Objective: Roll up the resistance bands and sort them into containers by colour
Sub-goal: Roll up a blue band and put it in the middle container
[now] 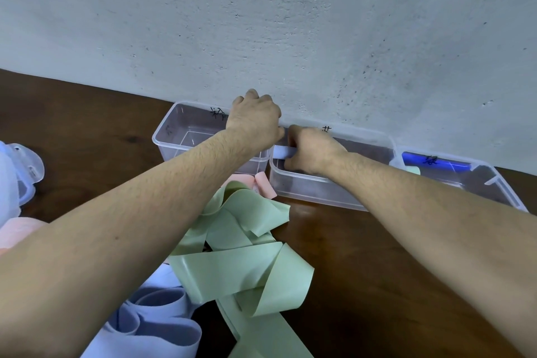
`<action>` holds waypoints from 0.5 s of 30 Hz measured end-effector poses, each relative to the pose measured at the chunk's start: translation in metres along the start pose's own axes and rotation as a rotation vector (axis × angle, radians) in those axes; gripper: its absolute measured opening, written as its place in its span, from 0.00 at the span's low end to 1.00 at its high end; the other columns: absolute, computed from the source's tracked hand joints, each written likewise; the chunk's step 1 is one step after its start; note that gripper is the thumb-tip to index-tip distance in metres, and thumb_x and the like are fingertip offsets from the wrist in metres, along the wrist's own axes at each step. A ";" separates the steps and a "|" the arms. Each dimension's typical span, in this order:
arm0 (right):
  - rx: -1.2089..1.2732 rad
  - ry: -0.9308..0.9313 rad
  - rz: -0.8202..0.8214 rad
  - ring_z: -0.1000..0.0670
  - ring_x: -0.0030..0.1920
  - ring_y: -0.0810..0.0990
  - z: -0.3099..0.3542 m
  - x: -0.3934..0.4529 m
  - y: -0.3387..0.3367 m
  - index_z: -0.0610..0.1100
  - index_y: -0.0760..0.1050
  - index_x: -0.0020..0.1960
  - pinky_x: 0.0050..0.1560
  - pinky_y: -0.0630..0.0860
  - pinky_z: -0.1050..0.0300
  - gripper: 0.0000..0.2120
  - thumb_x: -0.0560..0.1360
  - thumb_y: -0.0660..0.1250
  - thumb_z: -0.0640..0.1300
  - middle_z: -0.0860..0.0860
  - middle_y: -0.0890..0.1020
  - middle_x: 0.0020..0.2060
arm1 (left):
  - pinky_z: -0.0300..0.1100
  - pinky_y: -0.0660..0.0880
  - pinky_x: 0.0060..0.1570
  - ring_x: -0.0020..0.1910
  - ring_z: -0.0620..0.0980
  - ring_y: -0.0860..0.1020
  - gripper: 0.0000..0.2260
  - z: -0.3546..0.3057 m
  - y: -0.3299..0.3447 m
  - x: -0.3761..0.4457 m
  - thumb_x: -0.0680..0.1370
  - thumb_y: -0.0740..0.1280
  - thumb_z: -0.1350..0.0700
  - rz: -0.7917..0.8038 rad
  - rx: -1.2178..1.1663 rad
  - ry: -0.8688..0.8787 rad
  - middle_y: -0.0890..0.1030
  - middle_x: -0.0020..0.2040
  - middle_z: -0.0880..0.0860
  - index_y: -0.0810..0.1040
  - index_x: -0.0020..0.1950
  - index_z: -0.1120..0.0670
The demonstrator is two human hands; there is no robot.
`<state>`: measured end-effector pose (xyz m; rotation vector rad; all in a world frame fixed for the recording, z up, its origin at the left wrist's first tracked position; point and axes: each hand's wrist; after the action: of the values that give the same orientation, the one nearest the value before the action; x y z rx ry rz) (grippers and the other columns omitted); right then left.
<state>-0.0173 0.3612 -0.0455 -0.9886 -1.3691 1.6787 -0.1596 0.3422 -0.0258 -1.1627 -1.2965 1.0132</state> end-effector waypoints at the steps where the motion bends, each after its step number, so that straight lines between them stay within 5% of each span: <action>1: 0.048 0.025 0.020 0.47 0.40 0.76 0.000 0.000 0.000 0.47 0.69 0.50 0.29 0.65 0.58 0.15 0.71 0.73 0.48 0.51 0.77 0.41 | 0.50 0.64 0.62 0.65 0.57 0.67 0.17 0.000 0.000 0.000 0.79 0.61 0.48 -0.002 0.002 0.001 0.76 0.62 0.53 0.79 0.64 0.53; 5: 0.109 0.116 0.025 0.47 0.41 0.79 -0.006 0.003 -0.002 0.46 0.72 0.52 0.31 0.69 0.58 0.13 0.72 0.72 0.48 0.48 0.81 0.43 | 0.49 0.64 0.61 0.65 0.57 0.66 0.16 0.000 0.001 0.000 0.80 0.61 0.48 -0.001 0.004 0.006 0.75 0.62 0.52 0.79 0.64 0.52; 9: -0.170 0.044 -0.075 0.43 0.49 0.80 -0.005 0.004 -0.002 0.46 0.75 0.57 0.40 0.71 0.55 0.12 0.75 0.67 0.48 0.47 0.81 0.49 | 0.49 0.64 0.62 0.64 0.56 0.66 0.16 0.001 0.002 0.001 0.79 0.61 0.48 -0.007 -0.007 0.006 0.76 0.62 0.52 0.79 0.63 0.53; 15: -0.400 -0.034 -0.113 0.42 0.49 0.79 0.001 0.006 -0.004 0.46 0.73 0.60 0.40 0.69 0.54 0.12 0.78 0.62 0.45 0.46 0.80 0.50 | 0.50 0.64 0.62 0.65 0.56 0.66 0.18 0.002 0.003 0.001 0.79 0.62 0.46 -0.011 -0.017 0.004 0.76 0.63 0.52 0.79 0.64 0.53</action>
<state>-0.0201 0.3666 -0.0421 -1.0796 -1.7931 1.3711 -0.1608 0.3438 -0.0288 -1.1689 -1.3089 0.9933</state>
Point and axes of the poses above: each hand's wrist, its own x-axis towards the middle knuckle, its own y-axis out of the palm, z = x × y
